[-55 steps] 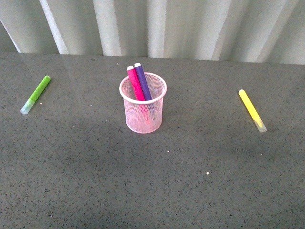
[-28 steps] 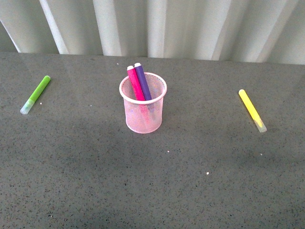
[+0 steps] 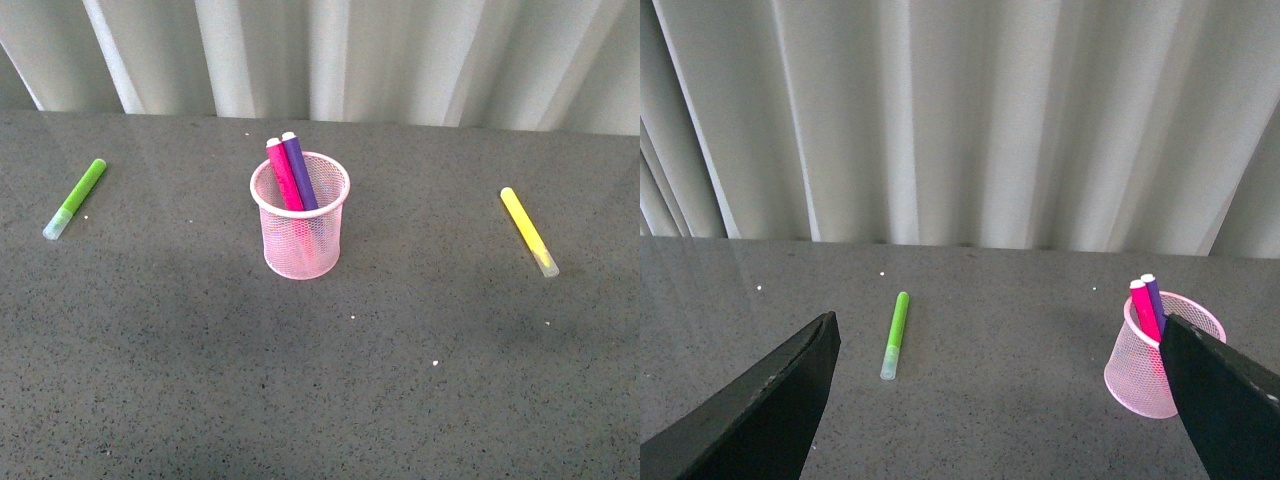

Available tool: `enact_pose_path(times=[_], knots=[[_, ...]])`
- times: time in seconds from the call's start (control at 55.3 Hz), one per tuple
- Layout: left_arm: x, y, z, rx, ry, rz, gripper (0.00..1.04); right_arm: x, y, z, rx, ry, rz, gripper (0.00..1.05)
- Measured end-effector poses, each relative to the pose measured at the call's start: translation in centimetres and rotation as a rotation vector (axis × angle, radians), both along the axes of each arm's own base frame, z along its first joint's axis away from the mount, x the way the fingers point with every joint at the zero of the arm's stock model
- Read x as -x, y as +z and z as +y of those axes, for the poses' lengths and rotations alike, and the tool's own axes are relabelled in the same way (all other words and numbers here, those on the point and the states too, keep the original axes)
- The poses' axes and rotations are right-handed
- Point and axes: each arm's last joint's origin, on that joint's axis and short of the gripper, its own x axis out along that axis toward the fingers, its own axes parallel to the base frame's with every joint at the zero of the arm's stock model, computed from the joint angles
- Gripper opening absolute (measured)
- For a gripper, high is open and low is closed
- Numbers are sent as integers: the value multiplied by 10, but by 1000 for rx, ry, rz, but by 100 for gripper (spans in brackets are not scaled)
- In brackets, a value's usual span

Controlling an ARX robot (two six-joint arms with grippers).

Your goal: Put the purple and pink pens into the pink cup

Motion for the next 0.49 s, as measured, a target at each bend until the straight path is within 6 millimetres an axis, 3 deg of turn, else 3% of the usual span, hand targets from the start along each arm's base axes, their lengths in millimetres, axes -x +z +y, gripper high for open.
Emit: enact_pose_path(times=[0.488], knots=[[0, 0, 0, 0, 0, 0, 98, 0, 0, 0, 0, 0, 0, 98]])
